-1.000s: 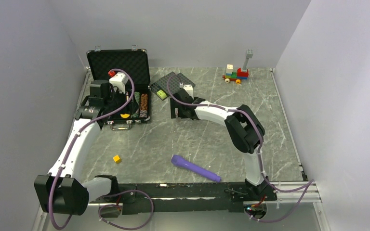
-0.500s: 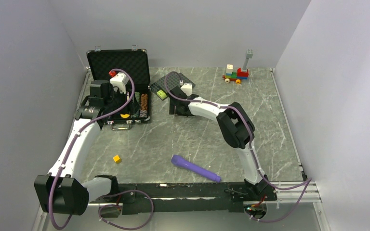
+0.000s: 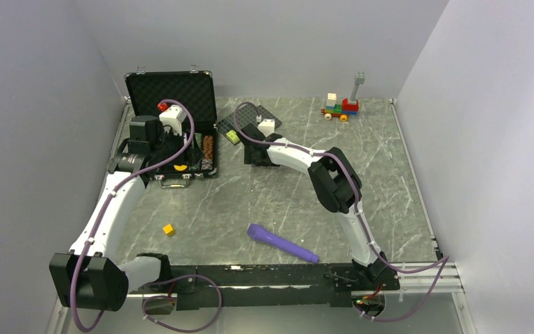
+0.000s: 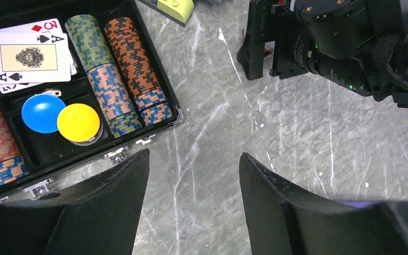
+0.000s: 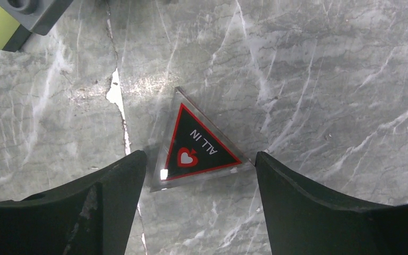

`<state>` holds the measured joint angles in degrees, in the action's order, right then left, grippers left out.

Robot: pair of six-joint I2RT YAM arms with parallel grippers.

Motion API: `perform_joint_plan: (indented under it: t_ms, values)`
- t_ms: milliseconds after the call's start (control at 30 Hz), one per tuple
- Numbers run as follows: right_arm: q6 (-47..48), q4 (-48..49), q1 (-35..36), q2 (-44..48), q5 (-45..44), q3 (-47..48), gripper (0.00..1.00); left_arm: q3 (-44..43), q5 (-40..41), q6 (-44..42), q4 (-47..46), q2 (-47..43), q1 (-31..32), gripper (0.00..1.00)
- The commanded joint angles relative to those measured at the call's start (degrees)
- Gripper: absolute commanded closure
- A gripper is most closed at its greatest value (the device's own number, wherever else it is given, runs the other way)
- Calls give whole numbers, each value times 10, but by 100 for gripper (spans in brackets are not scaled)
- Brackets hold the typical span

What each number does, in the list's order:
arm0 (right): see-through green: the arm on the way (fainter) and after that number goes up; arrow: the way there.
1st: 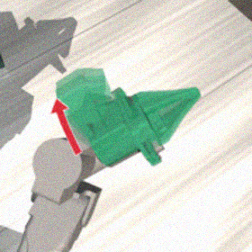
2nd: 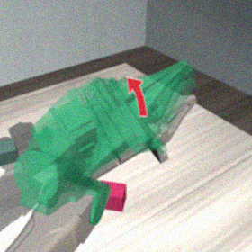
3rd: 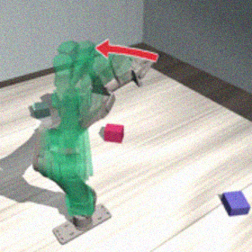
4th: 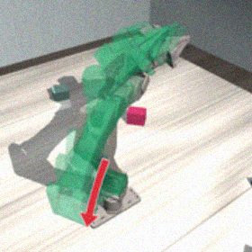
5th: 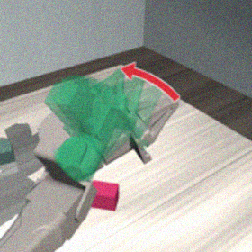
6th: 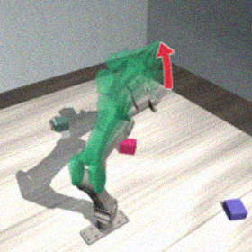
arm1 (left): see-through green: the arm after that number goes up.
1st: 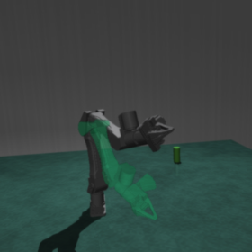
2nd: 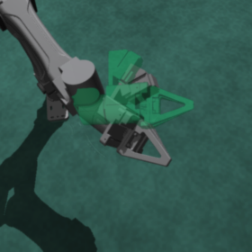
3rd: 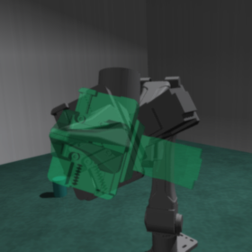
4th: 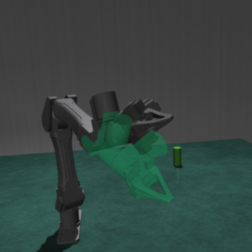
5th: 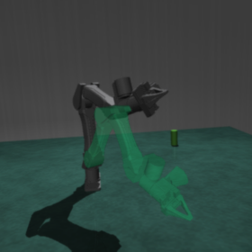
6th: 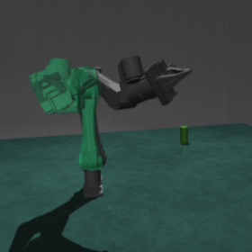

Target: Pack up texas hold em set

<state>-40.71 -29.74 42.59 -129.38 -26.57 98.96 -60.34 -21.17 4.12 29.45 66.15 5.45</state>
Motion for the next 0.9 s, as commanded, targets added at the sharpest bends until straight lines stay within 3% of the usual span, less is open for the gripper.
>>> perform_joint_plan:
  t_ms: [0, 433, 667, 867]
  values:
    - [-9, -40, 8, -24, -13, 30, 21, -5, -16, 5, -16, -7, 2, 33]
    - [-5, -19, 9, -12, 2, 5, 36, -5, -16, 5, -15, -3, 2, 33]
    - [32, 48, 8, 24, 40, -45, 49, -3, -27, 9, -20, 4, 2, 33]
    - [58, 115, 9, 83, 65, -112, 54, 0, -48, 18, -25, 19, 2, 33]
